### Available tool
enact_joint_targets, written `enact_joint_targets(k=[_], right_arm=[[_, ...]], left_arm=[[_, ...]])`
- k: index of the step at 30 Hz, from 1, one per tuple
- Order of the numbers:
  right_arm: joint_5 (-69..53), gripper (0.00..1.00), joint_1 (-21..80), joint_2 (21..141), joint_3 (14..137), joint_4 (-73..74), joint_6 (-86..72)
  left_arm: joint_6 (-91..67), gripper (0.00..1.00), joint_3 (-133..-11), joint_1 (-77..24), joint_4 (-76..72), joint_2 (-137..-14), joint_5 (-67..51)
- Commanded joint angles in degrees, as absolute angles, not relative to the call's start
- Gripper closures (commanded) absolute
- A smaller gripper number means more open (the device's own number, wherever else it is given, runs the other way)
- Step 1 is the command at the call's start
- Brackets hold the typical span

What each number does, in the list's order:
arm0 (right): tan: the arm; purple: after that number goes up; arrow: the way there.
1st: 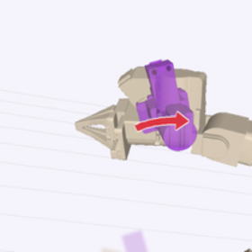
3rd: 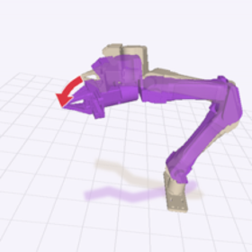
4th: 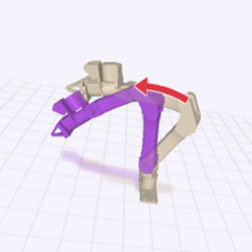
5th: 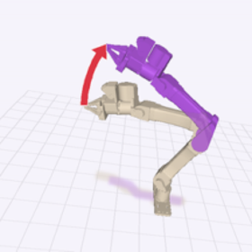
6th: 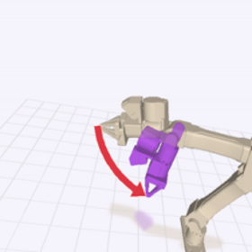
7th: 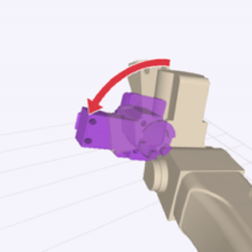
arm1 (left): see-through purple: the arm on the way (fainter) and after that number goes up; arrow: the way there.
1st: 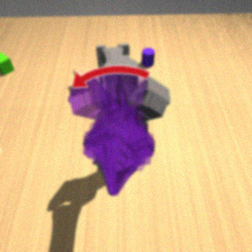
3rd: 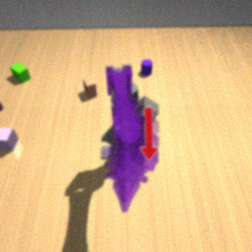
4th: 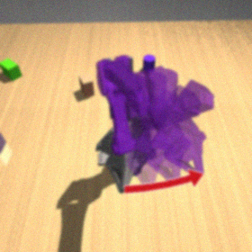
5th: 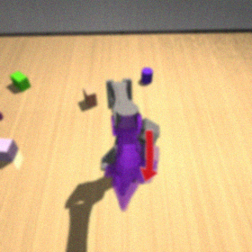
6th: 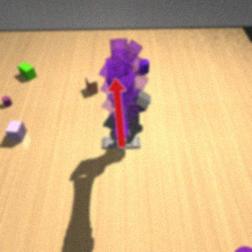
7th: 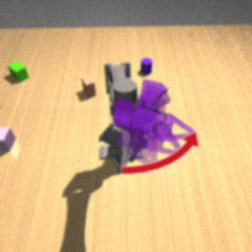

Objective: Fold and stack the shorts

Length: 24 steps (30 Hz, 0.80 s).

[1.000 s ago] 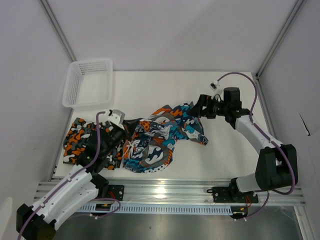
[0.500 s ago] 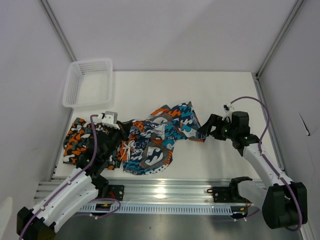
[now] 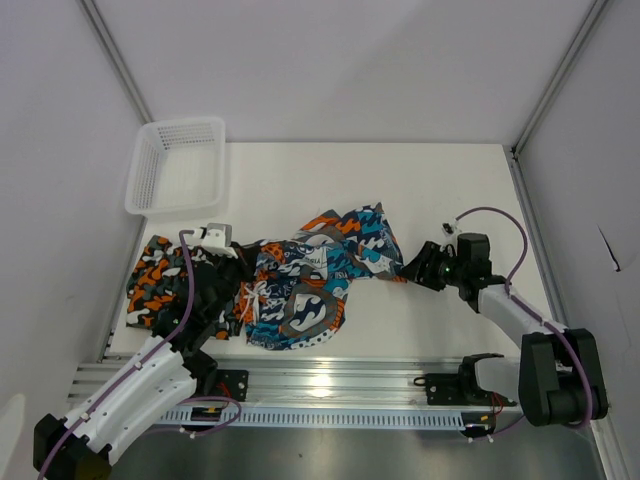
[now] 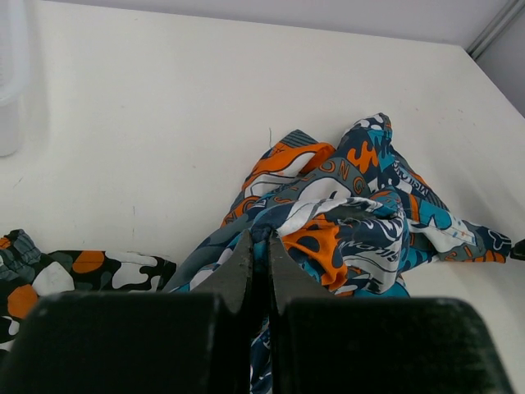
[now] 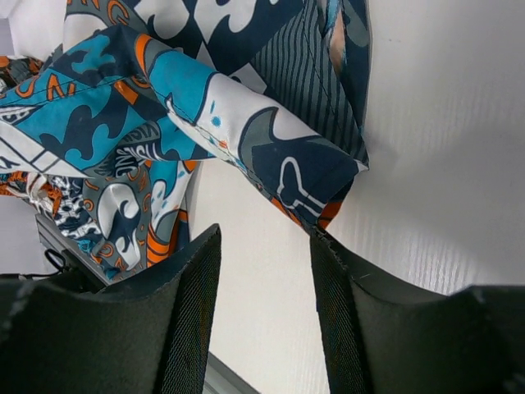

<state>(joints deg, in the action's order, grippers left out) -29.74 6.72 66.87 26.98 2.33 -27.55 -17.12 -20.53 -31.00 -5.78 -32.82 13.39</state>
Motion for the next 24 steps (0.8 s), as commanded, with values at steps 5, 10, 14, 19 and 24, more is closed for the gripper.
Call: enact_joint_targets(k=[5,10,14,19,24], right_arm=[[-32.87,0.51,6.24,70.40,26.02,-7.91,-28.92],[-31.64,0.51,6.06,71.63,26.02,-8.87,-28.56],[-30.32,0.50,5.63,72.95,25.84,-8.70,-29.09],[-32.26,0.50,4.31,72.95,23.29,-14.23,-31.02],[-34.27,0.51,4.13,74.09,22.68,-18.89,-33.39]], left_arm=[[-17.84,1.00,-21.89,-31.03,-6.42,-32.17,14.68],[-17.75,1.00,-21.97,-31.03,-6.24,-32.26,14.59],[-17.93,1.00,-21.71,-31.03,-6.24,-32.26,14.77],[-18.02,1.00,-21.45,-31.03,-6.15,-32.26,14.85],[-18.19,1.00,-20.92,-31.03,-6.59,-32.17,14.68]])
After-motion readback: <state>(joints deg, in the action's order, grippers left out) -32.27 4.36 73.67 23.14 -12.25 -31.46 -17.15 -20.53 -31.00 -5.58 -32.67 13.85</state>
